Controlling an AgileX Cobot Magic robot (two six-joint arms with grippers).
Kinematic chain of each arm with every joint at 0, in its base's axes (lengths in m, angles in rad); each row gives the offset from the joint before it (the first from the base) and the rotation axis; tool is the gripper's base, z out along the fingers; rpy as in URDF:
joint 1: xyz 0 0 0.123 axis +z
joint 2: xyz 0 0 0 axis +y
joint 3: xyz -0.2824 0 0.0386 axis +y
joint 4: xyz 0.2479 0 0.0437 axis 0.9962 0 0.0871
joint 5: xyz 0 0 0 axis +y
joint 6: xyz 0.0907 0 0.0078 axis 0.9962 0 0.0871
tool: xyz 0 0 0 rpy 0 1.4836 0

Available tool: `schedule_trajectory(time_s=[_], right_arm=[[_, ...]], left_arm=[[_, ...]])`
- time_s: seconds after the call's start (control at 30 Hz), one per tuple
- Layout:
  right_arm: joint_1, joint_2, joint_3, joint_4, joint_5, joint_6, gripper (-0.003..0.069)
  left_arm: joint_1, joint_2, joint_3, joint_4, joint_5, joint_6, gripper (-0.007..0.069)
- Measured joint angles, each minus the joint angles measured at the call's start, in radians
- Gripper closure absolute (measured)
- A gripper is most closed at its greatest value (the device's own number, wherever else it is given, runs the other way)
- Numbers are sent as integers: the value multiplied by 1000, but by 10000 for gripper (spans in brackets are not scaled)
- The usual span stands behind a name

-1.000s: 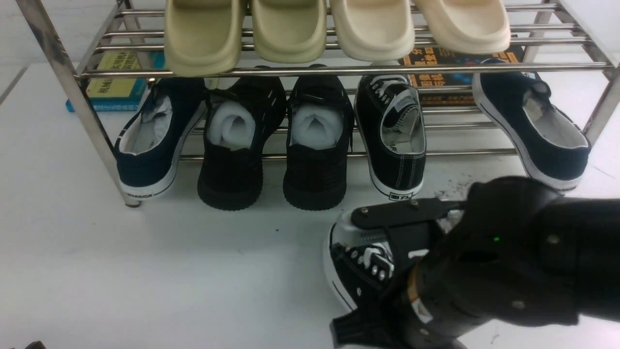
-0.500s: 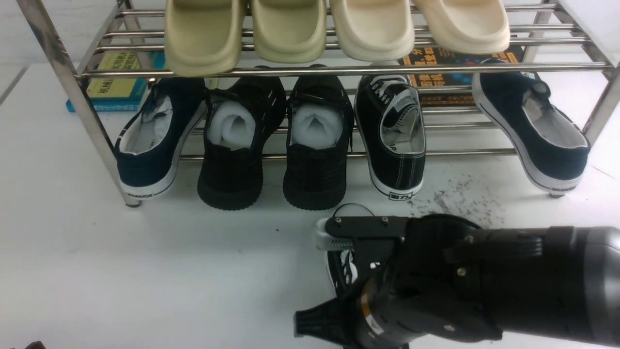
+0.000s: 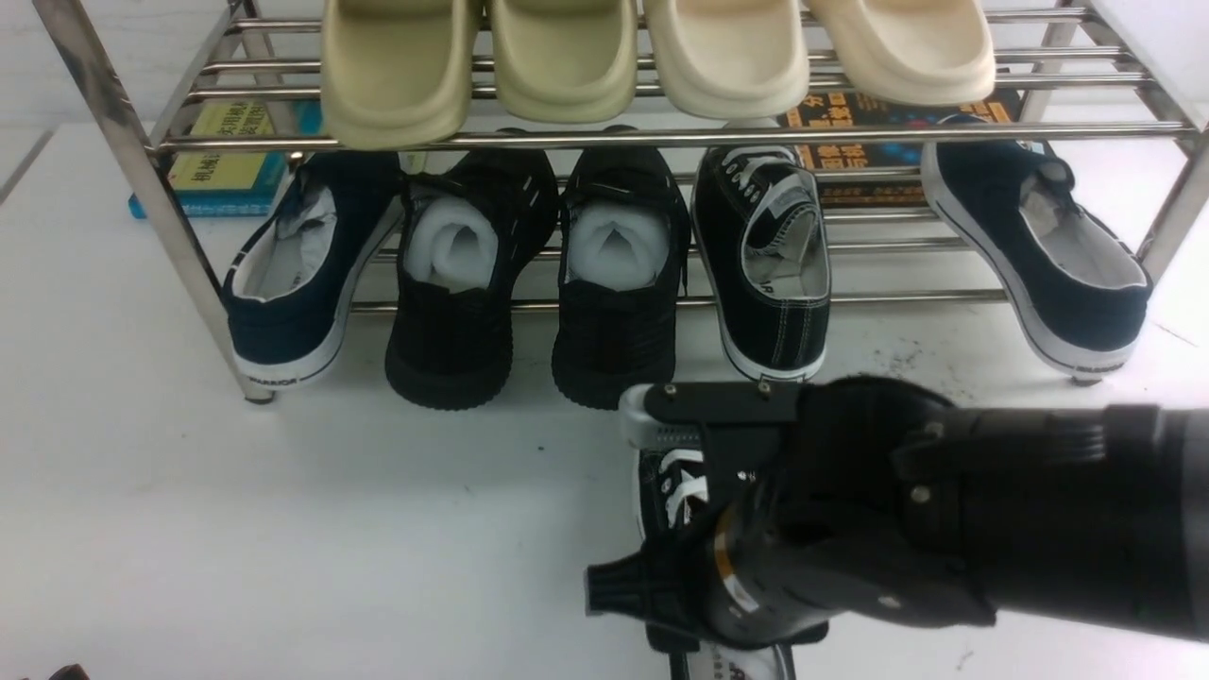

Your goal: Take the shoes off the shelf with your hand on the white table.

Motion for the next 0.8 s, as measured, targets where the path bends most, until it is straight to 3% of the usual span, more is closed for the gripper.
schedule_trajectory(time_s=[0.13,0.3,0.5,0.6,0.8], right_arm=[[-3,-82,-106,-3,180,-135,202],[-65,-105,-244,-60,310,-242,200],[-214,-54,-306,-118,199,-272,216],[-304,5,-314,-121,55,-285,230],[-372,83,-314,-127,-85,-305,264]], left_arm=[[0,0,0,0,0,0,382],[0,0,0,0,0,0,382],[0,-1,0,0,0,0,382],[0,-1,0,0,0,0,382],[0,-1,0,0,0,0,382]])
